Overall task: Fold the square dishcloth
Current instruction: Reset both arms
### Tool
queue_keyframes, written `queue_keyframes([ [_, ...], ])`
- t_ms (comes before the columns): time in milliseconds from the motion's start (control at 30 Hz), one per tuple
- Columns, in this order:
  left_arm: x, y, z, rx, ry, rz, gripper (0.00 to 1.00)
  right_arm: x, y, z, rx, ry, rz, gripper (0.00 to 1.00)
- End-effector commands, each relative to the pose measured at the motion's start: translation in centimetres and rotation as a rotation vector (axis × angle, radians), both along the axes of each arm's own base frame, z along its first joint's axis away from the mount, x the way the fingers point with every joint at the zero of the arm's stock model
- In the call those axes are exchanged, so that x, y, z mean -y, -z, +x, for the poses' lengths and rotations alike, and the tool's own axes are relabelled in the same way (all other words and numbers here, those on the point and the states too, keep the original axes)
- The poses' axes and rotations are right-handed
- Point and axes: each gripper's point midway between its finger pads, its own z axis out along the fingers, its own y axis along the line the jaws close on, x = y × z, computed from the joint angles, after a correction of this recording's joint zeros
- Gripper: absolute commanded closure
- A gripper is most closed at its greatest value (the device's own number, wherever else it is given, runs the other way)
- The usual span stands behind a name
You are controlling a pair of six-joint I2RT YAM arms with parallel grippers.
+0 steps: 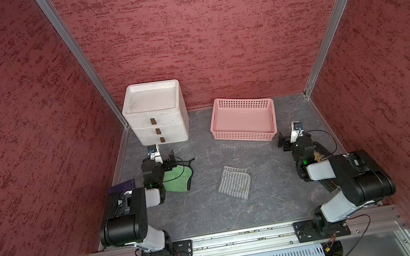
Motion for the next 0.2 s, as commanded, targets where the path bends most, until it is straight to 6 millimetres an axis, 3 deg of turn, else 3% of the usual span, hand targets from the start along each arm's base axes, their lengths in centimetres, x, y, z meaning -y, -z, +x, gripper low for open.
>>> queue_keyframes([
  [0, 0.18, -0.46, 0.01, 0.014, 0.009, -0.011, 0.0, -0.16, -0.33, 0.16, 0.009, -0.01, 0.015, 0.01],
  [167, 0.17, -0.49, 0.05, 0.014, 0.009, -0.01, 0.0, -0.17, -0.45, 0.12, 0.015, -0.011, 0.014, 0.02],
])
